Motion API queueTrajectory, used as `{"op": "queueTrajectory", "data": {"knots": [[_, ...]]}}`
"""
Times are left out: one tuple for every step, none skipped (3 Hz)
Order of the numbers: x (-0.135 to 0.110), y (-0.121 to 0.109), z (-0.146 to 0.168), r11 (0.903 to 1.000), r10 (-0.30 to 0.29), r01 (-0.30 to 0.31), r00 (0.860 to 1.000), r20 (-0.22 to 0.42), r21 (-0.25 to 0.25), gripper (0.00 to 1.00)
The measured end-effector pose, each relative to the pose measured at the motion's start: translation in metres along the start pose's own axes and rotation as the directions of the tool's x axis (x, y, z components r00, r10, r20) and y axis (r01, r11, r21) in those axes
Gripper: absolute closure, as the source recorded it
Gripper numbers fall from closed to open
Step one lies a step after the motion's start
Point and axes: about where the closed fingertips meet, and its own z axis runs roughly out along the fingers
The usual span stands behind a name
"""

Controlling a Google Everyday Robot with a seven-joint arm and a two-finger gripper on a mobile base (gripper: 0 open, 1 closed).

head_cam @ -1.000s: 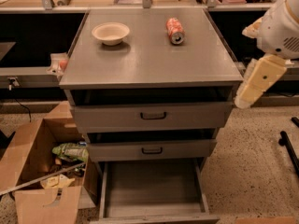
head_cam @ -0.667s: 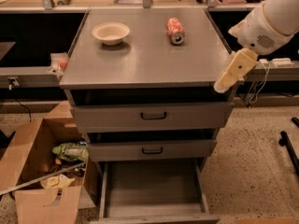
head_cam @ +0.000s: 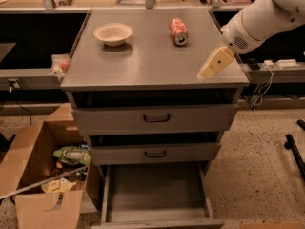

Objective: Place coke can into bottom drawer

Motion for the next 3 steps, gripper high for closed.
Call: {"op": "queueTrajectory", "data": {"knots": [[0.000, -0.032, 0.030, 0.9972, 0.058, -0.060, 0.997, 0.051, 0.043, 0.00], [-0.004, -0.085, 0.098, 0.9868, 0.154, -0.159, 0.978, 0.144, 0.029, 0.00], [-0.017, -0.124, 0.128, 0.9753, 0.204, -0.218, 0.954, 0.220, 0.039, 0.00]]}}
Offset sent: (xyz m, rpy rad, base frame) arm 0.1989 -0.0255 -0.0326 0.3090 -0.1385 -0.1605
